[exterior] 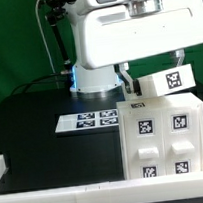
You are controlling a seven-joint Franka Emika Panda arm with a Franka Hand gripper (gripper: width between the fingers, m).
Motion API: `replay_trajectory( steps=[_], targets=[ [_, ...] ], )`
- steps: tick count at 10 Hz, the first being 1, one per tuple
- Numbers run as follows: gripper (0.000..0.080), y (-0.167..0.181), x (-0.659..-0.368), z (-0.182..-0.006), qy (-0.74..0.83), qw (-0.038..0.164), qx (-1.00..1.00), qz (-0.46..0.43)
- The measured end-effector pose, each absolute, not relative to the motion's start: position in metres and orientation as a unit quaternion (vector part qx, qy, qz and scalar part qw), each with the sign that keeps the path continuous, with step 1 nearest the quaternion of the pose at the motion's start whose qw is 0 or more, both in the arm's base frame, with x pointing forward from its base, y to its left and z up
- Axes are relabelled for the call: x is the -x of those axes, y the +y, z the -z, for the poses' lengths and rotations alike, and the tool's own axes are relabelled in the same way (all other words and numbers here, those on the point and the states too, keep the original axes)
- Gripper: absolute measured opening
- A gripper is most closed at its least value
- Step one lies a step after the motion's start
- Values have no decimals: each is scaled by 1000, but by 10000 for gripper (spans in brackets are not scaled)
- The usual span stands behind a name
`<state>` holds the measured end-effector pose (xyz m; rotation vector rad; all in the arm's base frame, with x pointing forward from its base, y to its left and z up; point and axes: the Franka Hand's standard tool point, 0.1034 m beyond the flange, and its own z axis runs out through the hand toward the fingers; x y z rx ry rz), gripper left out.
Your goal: Assemble cabinet
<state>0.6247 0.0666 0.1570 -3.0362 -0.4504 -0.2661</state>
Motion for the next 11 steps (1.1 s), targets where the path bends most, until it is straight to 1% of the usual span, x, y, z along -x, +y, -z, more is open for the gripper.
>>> replay_trajectory(
  steps=[3, 7, 11],
  targets=[
    [554, 67, -625, -157, -136, 31, 986, 86],
    [555, 70, -623, -156, 77, 50, 992, 82],
    [555, 71, -622, -156, 226, 75, 969, 69]
  ],
)
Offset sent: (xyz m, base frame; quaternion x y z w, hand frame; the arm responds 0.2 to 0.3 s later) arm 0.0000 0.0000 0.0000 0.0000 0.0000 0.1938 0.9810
